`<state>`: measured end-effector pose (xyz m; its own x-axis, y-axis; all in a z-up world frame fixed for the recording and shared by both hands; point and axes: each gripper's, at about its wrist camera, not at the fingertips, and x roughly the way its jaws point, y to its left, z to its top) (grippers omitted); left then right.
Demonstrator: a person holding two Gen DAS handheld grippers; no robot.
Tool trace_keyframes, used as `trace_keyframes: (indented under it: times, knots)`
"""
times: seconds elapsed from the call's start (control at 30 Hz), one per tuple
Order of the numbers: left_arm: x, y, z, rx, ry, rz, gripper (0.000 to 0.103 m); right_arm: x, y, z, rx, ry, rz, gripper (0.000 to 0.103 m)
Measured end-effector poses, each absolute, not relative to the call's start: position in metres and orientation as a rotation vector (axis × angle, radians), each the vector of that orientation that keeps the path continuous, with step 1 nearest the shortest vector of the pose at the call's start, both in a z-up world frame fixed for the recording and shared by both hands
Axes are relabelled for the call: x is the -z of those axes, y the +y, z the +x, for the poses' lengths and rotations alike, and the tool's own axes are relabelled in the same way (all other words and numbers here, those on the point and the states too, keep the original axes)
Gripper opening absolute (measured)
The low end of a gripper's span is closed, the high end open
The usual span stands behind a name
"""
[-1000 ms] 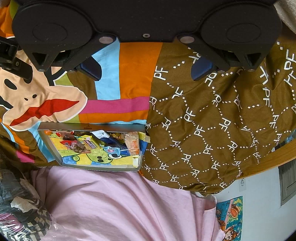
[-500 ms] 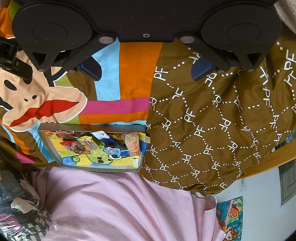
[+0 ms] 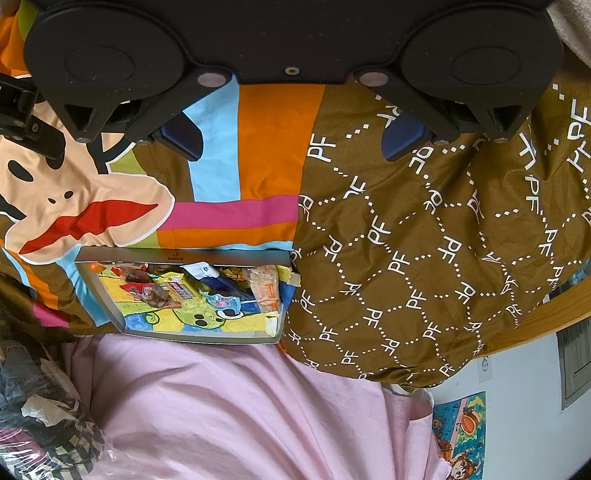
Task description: Organize snacks
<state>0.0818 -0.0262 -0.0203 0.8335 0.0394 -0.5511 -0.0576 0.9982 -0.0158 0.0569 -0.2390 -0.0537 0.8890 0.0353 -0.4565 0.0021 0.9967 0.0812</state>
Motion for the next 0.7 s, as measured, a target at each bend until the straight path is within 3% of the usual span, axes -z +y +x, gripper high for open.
trace_keyframes:
  times: [0.7]
  knots:
    - [0.0200,-0.0290,0.0794,-0.033,0.583,-0.015,0.102,0.0528,-0.2384,0.0569,-0.017,0.477,0.080,0.103]
